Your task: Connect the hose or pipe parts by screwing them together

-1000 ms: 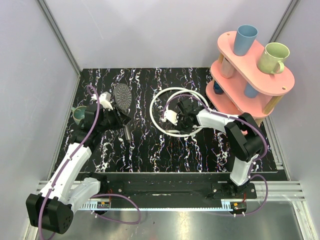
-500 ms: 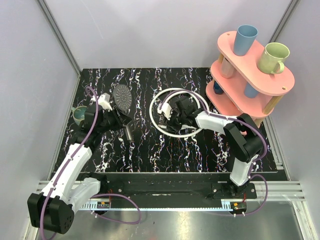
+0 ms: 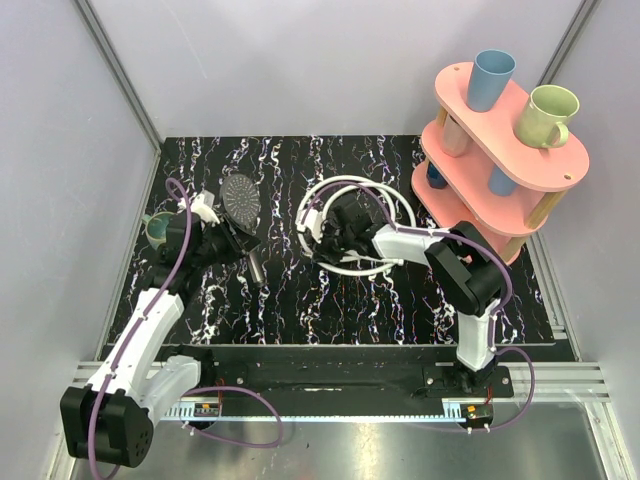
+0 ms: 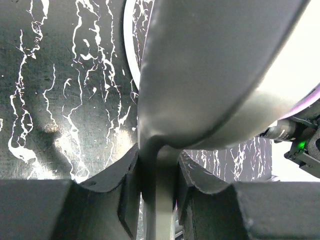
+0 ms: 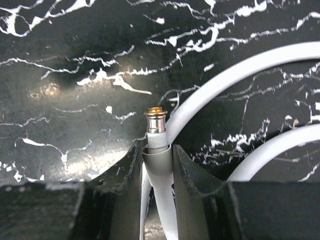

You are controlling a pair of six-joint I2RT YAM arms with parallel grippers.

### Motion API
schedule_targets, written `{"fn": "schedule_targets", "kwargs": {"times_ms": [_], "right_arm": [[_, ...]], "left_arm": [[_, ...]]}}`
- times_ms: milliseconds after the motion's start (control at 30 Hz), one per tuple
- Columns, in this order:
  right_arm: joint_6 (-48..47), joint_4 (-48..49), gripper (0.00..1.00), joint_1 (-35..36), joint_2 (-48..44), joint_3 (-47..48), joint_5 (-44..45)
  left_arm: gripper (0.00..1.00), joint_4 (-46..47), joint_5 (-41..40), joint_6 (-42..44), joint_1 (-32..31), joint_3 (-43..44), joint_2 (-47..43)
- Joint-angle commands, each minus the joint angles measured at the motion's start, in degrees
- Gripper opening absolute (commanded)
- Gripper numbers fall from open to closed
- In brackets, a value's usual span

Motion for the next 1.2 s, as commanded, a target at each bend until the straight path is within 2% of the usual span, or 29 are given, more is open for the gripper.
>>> {"fn": "schedule_targets", "kwargs": {"times_ms": [0,133,233,400,533,667,833,900,1033,1167], "right_arm": [[0.6,7.7,0.27,2.4,0.4,2.2,-2.6],[1.7,9.3,0.25,3.3,0.2,1.5,-1.1],[2.5,11.5,0.22,3.6,-3.5,-3.3,-2.5],[3.2,11.3,0.23,3.8,-11.7,-10.8,-7.3],[3.8,9.5,0.26,4.3,-13.2,-14.1,-8.0],[7.9,11.3,0.35,6.7,-11.0,-13.1,-3.3],[9.3,11.8,0.42,9.9,-5.8,-8.8,1.1],[9.0,12.2,0.51,10.0,-5.9,-8.2,1.1],[3.4,12.1,0.61,10.0,-8.5,-9.6,0.8],[-4.2,9.4,0.66,9.7,-11.5,-10.4,3.2]], "left_arm": [[0.00,4.5,1.8,-0.1,0.9,0.5,-1.6],[0.00,1.9,-0.1,0.9,1.0,1.0,-1.3],[0.00,-0.6,-1.4,1.6,1.7,1.9,-0.9],[0.00,-2.8,-2.1,3.0,1.9,3.2,0.9],[0.00,-2.8,-1.8,3.1,1.9,2.7,1.7],[0.00,-2.5,-2.1,2.9,1.9,2.5,2.4],[0.00,-3.2,-2.9,3.9,1.9,3.0,2.9],[0.00,-3.5,-3.5,4.1,1.9,3.0,2.7],[0.00,-3.9,-3.8,4.4,2.0,2.8,2.5],[0.00,-3.9,-3.9,4.5,2.3,2.3,2.1]]}}
